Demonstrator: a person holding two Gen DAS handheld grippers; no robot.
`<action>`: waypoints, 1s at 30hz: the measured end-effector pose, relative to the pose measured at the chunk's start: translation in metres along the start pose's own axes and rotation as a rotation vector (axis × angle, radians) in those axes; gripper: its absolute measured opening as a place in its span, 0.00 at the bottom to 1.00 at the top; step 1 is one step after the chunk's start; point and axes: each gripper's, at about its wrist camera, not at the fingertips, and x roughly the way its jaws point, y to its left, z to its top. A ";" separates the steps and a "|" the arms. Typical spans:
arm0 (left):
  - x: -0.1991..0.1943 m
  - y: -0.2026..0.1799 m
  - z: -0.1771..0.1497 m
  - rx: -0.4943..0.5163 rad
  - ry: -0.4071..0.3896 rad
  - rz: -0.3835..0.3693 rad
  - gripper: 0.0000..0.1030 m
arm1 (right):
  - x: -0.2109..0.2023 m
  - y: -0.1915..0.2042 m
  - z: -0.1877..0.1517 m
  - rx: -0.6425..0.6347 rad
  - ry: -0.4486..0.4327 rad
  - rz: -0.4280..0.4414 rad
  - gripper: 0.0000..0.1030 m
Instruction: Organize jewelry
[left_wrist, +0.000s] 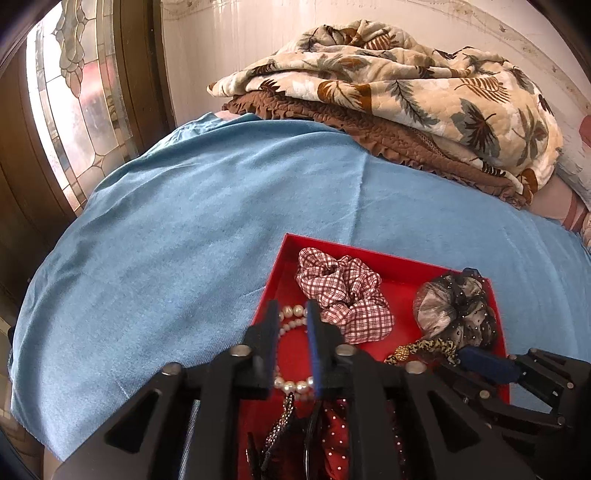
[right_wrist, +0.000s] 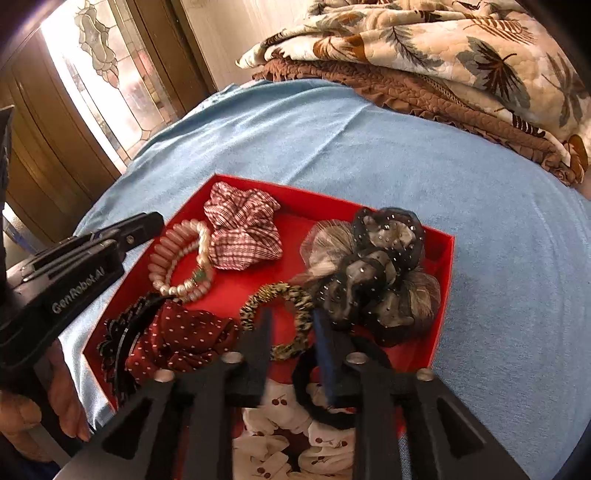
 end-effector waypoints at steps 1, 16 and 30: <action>-0.002 0.000 0.000 -0.003 -0.007 -0.003 0.31 | -0.003 0.001 0.000 -0.002 -0.006 0.002 0.35; -0.020 -0.009 -0.007 0.035 -0.067 -0.001 0.58 | -0.048 -0.004 -0.014 0.033 -0.079 -0.001 0.42; -0.040 -0.031 -0.021 0.091 -0.119 0.002 0.65 | -0.091 -0.028 -0.052 0.052 -0.126 -0.092 0.55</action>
